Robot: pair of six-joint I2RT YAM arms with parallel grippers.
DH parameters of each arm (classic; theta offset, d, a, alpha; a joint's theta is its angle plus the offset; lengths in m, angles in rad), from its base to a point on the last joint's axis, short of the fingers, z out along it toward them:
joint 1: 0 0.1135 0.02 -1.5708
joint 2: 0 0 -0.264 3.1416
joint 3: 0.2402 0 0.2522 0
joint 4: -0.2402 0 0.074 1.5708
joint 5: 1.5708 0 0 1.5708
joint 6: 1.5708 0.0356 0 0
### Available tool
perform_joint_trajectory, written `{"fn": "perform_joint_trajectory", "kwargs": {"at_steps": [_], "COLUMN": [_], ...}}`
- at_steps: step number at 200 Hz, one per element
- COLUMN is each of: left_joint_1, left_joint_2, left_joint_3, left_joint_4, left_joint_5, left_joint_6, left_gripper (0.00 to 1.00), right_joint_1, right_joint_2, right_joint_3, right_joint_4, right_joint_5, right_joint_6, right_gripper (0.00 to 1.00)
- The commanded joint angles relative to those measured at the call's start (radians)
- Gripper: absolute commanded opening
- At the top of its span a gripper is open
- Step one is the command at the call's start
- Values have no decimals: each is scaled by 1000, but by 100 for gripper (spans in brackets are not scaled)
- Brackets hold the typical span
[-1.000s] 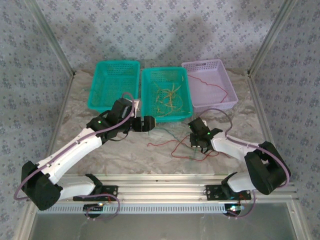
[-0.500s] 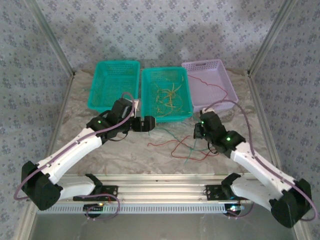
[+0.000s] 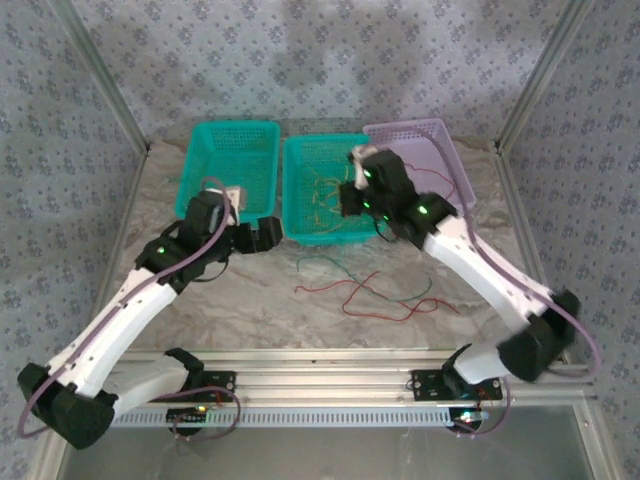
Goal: Untangle the cables
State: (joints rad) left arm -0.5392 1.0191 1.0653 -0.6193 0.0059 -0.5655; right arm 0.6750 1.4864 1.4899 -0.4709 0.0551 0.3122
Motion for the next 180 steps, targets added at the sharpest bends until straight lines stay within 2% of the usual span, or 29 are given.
{"fn": "perform_joint_trajectory", "kwargs": {"at_steps": [1,26,62,75,94,116,180], "left_joint_1": [64,137,215,239,263,279,317], "left_joint_2": [-53,-96,-161,-166,-166,-165,-143], "left_joint_3": [28,17,-19,-23,-31,-42,-43], "left_joint_4": [-83,-112,-109,-109,-103,-96,-68], "left_joint_5": [-34,-27,-33,-33,-35,-46,-66], "left_joint_6": [9,4,-4,-9,-10,-15,-57], "left_gripper": [100,100,100,100,100,100,100], "right_joint_1": [30,24,19,19,21,27,-12], "right_joint_2": [201,475,864,985,1042,1087,1275], "right_joint_3": [235,555,1087,1230,1238,1218,1277], "right_joint_4": [-9,-69,-192,-184,-43,77,193], "right_joint_5": [-125,-242,-346,-387,-427,-401,-395], "right_joint_6": [-57,-24,-1,21,61,48,145], "right_gripper": [0,0,0,0,0,0,0]}}
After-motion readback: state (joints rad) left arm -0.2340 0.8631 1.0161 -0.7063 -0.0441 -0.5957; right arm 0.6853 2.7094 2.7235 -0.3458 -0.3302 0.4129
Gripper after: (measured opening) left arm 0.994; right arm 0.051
